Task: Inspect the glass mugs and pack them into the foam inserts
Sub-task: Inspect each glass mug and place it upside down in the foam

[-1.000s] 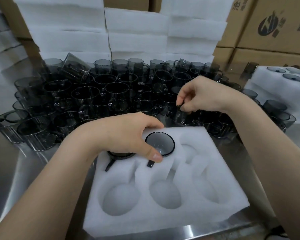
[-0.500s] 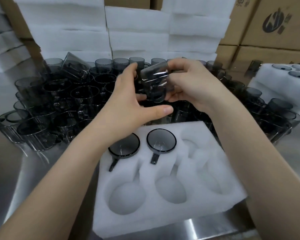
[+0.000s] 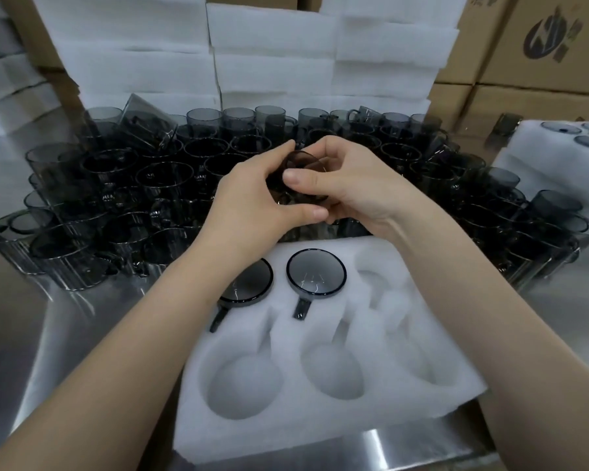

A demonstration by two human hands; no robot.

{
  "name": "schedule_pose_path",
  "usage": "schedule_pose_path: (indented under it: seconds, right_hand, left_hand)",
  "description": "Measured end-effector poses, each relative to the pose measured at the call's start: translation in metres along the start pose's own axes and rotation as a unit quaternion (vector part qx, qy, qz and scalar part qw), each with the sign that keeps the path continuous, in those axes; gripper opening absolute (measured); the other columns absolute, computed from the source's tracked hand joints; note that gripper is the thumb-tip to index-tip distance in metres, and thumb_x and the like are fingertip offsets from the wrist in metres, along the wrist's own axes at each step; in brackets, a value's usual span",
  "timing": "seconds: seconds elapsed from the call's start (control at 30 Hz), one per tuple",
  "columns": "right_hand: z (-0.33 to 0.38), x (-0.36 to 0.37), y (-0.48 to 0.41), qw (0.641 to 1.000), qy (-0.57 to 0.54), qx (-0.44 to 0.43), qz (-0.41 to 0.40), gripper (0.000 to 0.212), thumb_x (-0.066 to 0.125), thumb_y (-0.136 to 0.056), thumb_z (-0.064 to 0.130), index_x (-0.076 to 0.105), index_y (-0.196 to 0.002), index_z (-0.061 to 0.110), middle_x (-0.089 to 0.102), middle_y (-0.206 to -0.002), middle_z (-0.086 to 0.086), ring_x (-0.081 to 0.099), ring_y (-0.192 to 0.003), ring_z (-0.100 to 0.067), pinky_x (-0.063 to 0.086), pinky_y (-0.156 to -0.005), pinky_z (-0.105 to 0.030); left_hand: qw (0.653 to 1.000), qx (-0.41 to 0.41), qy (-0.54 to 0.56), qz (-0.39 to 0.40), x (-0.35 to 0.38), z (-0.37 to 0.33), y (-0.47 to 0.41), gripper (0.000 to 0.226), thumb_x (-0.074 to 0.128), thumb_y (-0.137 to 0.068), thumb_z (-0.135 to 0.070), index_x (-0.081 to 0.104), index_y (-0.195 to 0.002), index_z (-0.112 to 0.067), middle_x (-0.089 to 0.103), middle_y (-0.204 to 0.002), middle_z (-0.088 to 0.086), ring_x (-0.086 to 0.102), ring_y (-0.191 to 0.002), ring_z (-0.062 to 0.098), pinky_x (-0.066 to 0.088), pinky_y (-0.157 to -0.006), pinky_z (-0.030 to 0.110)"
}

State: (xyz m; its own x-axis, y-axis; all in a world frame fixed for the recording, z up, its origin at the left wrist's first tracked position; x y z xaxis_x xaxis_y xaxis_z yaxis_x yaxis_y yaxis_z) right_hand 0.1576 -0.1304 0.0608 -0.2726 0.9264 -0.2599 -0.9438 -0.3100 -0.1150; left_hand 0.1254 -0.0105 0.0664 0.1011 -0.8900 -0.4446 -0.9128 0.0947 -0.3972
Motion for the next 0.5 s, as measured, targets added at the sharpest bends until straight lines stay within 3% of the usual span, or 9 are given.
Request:
schedule_pose_path:
  seconds: [0.17, 0.27, 0.37, 0.5]
  right_hand:
    - [0.000, -0.007, 0.000, 0.998, 0.002, -0.003, -0.070, 0.033, 0.075, -0.081, 0.044, 0.052, -0.076, 0.020, 0.062, -0.058, 0.008, 0.052, -0.039, -0.014, 0.035, -0.038, -0.023]
    - [-0.004, -0.010, -0.002, 0.995, -0.056, 0.013, -0.076, 0.032, 0.063, -0.092, 0.040, 0.050, -0.070, 0.021, 0.060, -0.055, 0.003, 0.049, -0.035, -0.016, 0.031, -0.037, -0.022]
    - [-0.010, -0.005, -0.003, 0.987, -0.156, 0.035, -0.024, 0.018, 0.053, -0.099, 0.029, 0.065, -0.093, 0.018, 0.068, -0.077, -0.001, 0.053, -0.046, -0.017, 0.038, -0.049, -0.027]
    - [-0.002, 0.008, 0.002, 0.964, -0.243, 0.017, 0.105, 0.035, 0.050, -0.095, 0.014, 0.057, -0.129, 0.014, 0.064, -0.107, -0.006, 0.058, -0.065, -0.012, 0.049, -0.063, -0.022]
  left_hand:
    - [1.000, 0.028, -0.014, -0.001, 0.003, -0.007, 0.000, 0.075, 0.088, -0.064, -0.028, 0.059, -0.133, -0.028, 0.063, -0.129, -0.014, 0.053, -0.121, -0.002, 0.041, -0.104, 0.020]
    - [0.999, 0.031, 0.021, 0.010, 0.003, -0.009, -0.001, 0.079, 0.090, -0.060, -0.029, 0.059, -0.133, -0.027, 0.068, -0.119, -0.013, 0.060, -0.114, 0.002, 0.046, -0.103, 0.031]
    - [0.997, 0.020, 0.070, -0.011, -0.002, -0.003, -0.005, 0.084, 0.090, -0.058, -0.028, 0.057, -0.135, -0.019, 0.067, -0.123, -0.008, 0.058, -0.119, 0.004, 0.044, -0.106, 0.032]
    - [0.987, 0.025, 0.159, -0.009, -0.006, 0.002, -0.007, 0.044, 0.084, -0.067, -0.013, 0.070, -0.107, -0.025, 0.074, -0.100, -0.012, 0.065, -0.097, -0.002, 0.050, -0.083, 0.015]
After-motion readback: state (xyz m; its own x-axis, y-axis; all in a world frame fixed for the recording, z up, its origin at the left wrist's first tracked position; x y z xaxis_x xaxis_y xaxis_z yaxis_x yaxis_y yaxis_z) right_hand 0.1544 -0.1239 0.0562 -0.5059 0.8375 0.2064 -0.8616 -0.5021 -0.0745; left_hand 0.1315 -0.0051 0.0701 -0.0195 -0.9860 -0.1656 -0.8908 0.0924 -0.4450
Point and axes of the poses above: each hand's wrist, its own y-axis away from the middle knuckle, its own x-axis out of the palm, z = x × y, the point moved 9 cm from there along -y, towards the middle knuckle
